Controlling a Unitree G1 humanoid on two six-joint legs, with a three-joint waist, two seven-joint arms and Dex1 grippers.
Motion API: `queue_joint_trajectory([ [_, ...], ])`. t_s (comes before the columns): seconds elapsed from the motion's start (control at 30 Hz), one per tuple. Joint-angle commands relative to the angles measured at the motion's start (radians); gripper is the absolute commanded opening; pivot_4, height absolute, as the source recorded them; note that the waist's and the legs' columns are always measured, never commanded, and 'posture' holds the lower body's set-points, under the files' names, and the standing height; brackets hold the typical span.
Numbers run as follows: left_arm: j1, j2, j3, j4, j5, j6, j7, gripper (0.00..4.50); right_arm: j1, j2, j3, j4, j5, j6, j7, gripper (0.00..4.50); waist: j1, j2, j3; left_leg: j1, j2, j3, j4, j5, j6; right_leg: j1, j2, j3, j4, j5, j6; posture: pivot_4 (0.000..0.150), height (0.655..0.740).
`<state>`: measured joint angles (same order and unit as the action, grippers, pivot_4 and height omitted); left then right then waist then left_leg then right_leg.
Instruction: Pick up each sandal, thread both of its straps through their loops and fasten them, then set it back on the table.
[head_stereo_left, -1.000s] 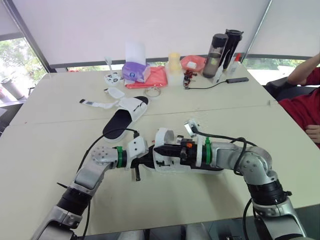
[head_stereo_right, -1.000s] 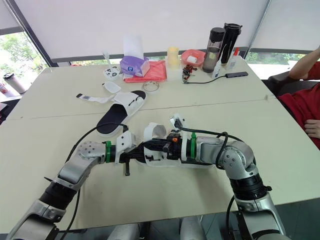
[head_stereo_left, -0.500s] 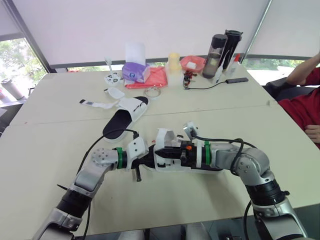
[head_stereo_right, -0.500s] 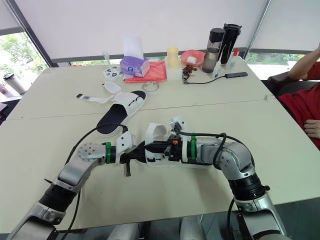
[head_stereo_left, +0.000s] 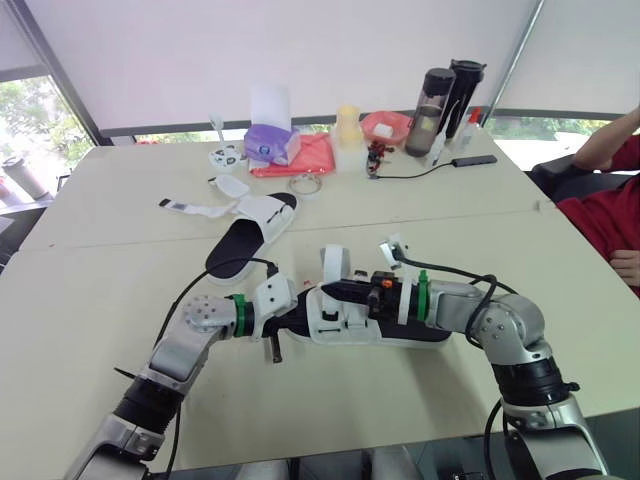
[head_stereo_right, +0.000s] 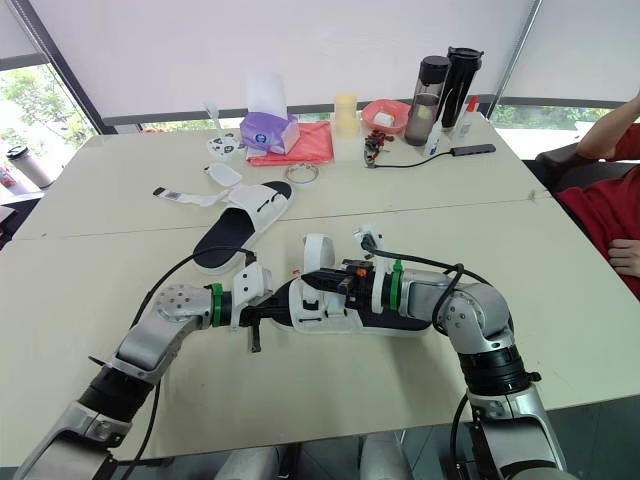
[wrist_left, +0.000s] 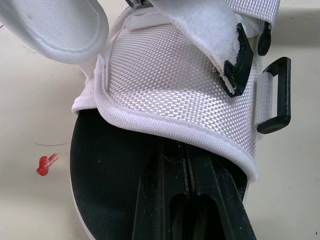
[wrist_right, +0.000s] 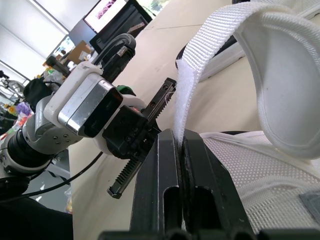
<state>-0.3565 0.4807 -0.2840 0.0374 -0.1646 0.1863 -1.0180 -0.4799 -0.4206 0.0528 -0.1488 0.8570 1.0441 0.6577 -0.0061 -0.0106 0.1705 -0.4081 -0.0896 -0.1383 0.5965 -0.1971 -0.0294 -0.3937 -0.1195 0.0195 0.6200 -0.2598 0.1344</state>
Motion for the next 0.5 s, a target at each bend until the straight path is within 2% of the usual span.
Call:
queue_joint_trajectory([
  [0.03,0.016,0.004,-0.032,0.047,0.041,0.016,0.003,0.00,0.003,0.001,-0.015,-0.030,0.022,0.029,0.009,0.08,0.000,0.000,0.000,0.000,0.000,0.000,0.000,0.000,0.000,0.000,0.000,0.000,0.000,0.000,0.000,0.150,0.7400],
  [0.5,0.025,0.006,-0.034,0.048,0.044,0.015,0.004,0.00,0.043,0.044,-0.028,-0.070,0.057,0.097,-0.020,0.08,-0.001,0.000,0.000,0.000,0.000,0.000,0.000,0.000,0.000,0.000,0.000,0.000,0.000,0.000,0.000,0.150,0.7400],
])
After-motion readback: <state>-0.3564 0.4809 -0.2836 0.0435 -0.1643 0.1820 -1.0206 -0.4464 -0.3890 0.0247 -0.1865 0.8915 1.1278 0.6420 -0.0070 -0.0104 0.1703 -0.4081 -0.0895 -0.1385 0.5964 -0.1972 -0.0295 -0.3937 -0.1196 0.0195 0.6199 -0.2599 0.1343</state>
